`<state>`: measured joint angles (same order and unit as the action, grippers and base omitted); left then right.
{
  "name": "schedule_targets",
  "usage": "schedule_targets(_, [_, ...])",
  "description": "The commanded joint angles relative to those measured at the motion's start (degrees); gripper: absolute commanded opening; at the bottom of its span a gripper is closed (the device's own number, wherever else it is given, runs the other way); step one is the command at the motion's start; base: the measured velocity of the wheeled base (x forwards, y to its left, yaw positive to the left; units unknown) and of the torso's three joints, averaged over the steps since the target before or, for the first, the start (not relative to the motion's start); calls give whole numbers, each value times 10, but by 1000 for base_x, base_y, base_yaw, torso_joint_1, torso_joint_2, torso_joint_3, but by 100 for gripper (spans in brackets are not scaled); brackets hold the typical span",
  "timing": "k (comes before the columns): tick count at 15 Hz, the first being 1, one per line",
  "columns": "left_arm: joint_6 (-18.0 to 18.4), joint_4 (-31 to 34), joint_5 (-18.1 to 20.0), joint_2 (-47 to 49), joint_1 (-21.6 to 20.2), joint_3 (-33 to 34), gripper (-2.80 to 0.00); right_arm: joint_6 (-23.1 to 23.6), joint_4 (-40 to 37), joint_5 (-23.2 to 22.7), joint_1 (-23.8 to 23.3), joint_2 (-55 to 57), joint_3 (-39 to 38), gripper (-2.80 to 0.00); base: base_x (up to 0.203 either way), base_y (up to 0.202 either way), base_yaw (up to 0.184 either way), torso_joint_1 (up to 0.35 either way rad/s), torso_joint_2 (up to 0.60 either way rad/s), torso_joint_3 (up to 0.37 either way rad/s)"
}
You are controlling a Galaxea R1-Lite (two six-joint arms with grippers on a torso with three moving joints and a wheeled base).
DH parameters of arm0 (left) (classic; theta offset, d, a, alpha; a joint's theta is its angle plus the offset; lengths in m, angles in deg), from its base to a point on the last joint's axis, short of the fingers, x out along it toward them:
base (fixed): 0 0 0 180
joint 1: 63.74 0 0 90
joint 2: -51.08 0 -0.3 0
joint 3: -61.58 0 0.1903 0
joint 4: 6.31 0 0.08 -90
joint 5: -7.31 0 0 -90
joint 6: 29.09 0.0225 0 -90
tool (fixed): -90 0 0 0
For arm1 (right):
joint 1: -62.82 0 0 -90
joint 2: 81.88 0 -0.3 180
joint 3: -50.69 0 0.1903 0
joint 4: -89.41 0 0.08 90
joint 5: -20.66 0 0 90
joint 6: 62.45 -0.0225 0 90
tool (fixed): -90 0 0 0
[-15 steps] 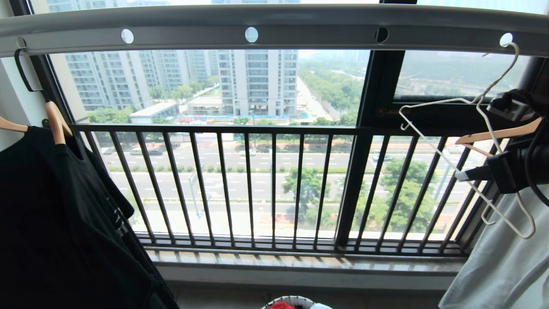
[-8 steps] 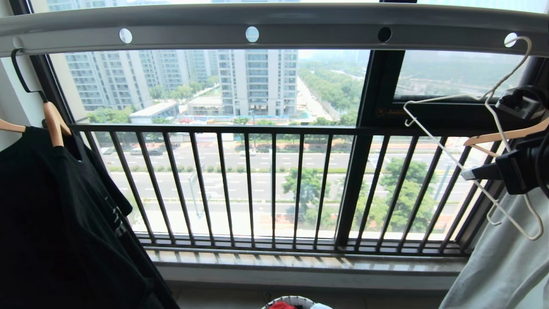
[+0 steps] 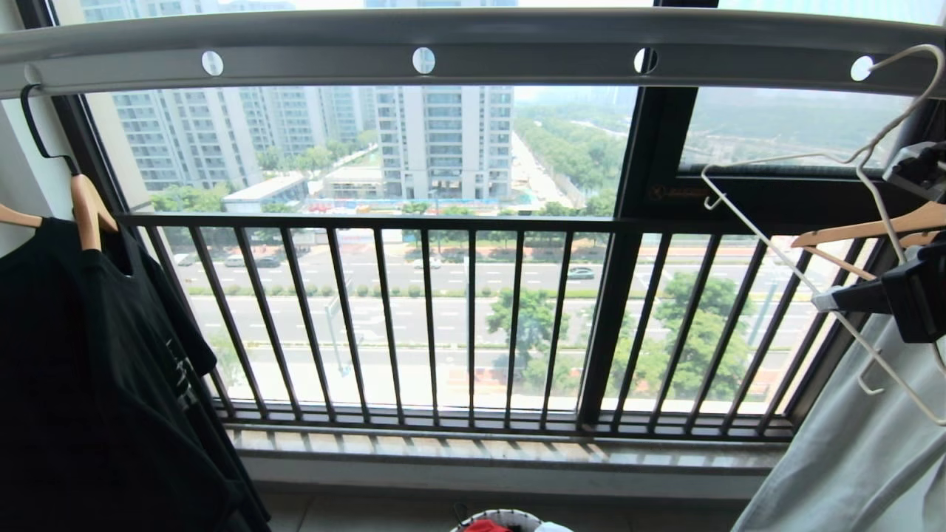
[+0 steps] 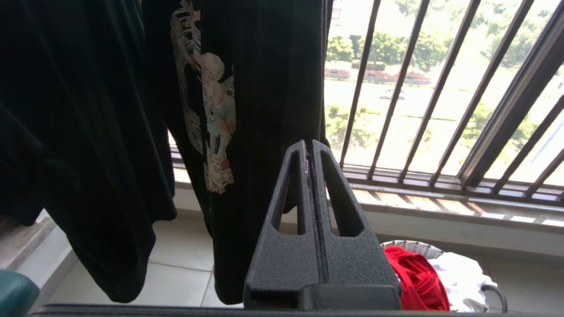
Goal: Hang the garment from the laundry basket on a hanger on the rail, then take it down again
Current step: Pick up the clothes rack on the clothesline
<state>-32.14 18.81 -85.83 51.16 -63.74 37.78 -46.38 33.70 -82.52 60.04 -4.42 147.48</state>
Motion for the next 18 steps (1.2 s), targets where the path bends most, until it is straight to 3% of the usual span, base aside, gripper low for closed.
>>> schedule_targets(1, [0, 0, 0, 0, 0, 0, -280, 9, -1, -2, 1, -28, -15, -280, 0, 0, 0, 0, 0, 0])
schedule_targets(6, [0, 0, 0, 0, 0, 0, -280, 10, -1, -19, 3, -73, -35, -280, 0, 0, 0, 0, 0, 0])
schedule_targets(8, [-1, 0, 0, 0, 0, 0, -280, 11, -1, -44, 4, -97, -52, -280, 0, 0, 0, 0, 0, 0])
schedule_targets(13, [0, 0, 0, 0, 0, 0, -280, 65, 1, -102, 4, -136, -133, -280, 0, 0, 0, 0, 0, 0])
schedule_targets(18, [0, 0, 0, 0, 0, 0, -280, 64, 15, -172, 6, -131, -168, -280, 0, 0, 0, 0, 0, 0])
